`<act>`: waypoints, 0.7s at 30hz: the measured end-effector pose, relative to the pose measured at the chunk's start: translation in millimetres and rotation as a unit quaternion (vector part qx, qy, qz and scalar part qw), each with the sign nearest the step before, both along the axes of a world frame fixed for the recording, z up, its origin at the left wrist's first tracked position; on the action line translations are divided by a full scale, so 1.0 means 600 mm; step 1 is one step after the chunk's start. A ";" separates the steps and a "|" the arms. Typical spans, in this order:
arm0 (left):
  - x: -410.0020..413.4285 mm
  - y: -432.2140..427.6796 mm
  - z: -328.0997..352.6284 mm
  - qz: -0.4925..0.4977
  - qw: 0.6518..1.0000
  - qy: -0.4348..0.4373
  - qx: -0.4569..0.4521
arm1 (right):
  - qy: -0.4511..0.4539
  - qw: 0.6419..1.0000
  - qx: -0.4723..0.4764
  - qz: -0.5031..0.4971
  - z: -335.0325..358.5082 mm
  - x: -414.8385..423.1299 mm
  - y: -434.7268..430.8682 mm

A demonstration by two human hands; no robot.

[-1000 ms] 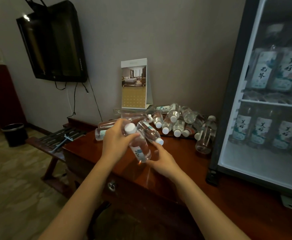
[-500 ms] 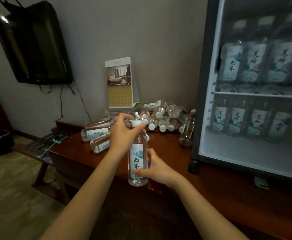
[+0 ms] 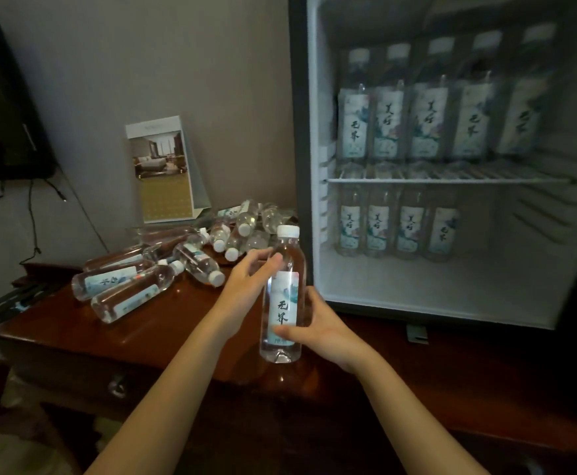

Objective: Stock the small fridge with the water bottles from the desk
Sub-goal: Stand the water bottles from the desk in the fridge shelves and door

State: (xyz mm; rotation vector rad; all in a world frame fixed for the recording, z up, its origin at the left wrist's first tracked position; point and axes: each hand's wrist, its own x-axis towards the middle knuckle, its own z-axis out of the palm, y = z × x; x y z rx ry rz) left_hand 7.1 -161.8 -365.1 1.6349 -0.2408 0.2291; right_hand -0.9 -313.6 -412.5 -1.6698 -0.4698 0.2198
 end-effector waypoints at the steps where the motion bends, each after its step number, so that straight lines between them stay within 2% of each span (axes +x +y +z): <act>1: 0.002 -0.014 -0.001 -0.024 1.000 0.004 -0.003 | -0.012 1.000 -0.002 -0.016 0.004 0.001 -0.018; 7: 0.022 -0.104 -0.006 -0.140 0.990 0.008 0.030 | -0.057 0.993 -0.007 -0.102 0.021 0.002 -0.130; 14: 0.055 -0.227 -0.011 -0.181 0.983 0.014 0.036 | -0.095 0.975 -0.030 -0.198 0.029 0.003 -0.239; 21: 0.084 -0.321 -0.010 -0.223 0.974 -0.026 0.020 | -0.131 0.951 -0.057 -0.273 0.031 0.017 -0.314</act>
